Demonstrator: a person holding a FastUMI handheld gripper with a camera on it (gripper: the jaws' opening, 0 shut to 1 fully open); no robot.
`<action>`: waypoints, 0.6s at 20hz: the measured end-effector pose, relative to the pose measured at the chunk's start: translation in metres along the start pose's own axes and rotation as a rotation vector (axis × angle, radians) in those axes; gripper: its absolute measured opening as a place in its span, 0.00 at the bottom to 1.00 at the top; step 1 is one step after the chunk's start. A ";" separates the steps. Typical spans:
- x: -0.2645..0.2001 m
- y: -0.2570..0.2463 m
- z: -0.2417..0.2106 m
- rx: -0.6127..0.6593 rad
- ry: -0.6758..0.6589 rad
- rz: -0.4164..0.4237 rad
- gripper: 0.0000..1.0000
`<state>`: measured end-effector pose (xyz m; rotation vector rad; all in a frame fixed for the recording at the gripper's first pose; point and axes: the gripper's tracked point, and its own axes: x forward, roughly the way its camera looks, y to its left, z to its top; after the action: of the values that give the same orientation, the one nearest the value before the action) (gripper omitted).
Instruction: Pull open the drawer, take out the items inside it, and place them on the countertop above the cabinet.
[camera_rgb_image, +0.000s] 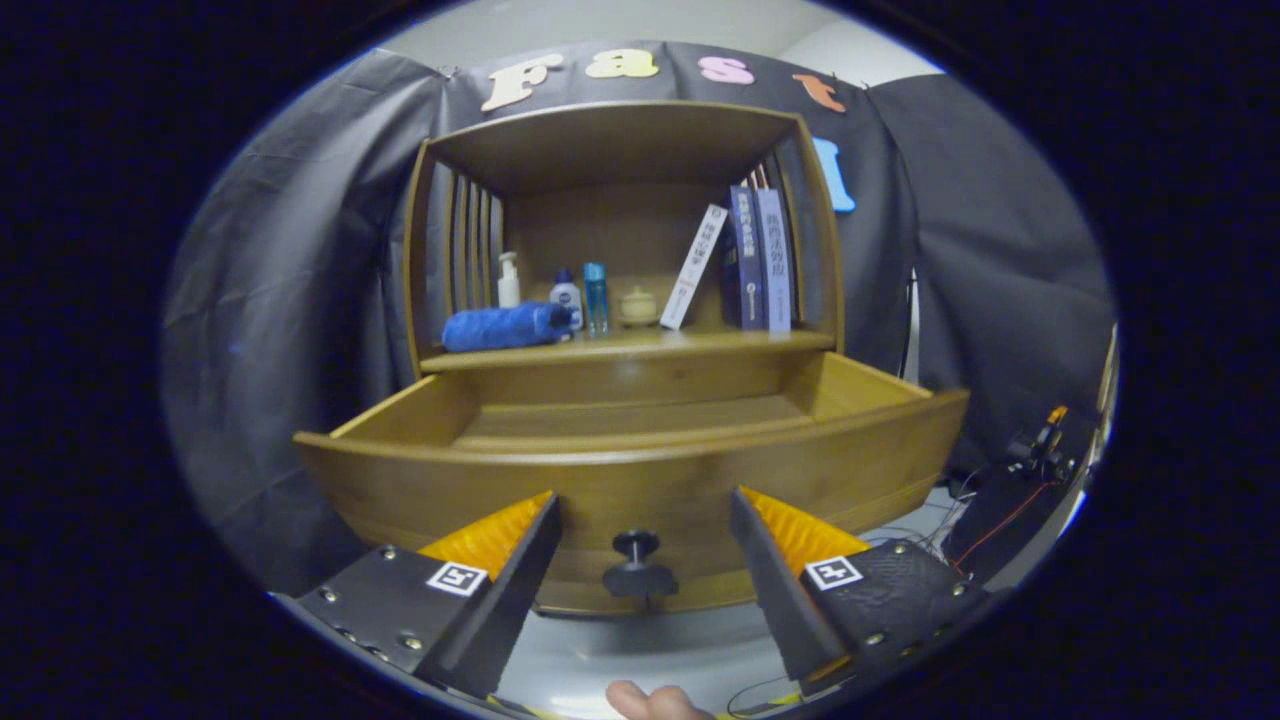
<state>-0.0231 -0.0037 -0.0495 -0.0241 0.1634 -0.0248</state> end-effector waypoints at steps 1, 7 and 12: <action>0.001 -0.003 0.011 -0.012 -0.008 -0.018 1.00; 0.036 0.009 0.061 -0.075 0.010 -0.027 1.00; 0.080 0.032 0.072 -0.062 0.134 -0.029 1.00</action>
<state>0.0684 0.0278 0.0072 -0.0871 0.2981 -0.0503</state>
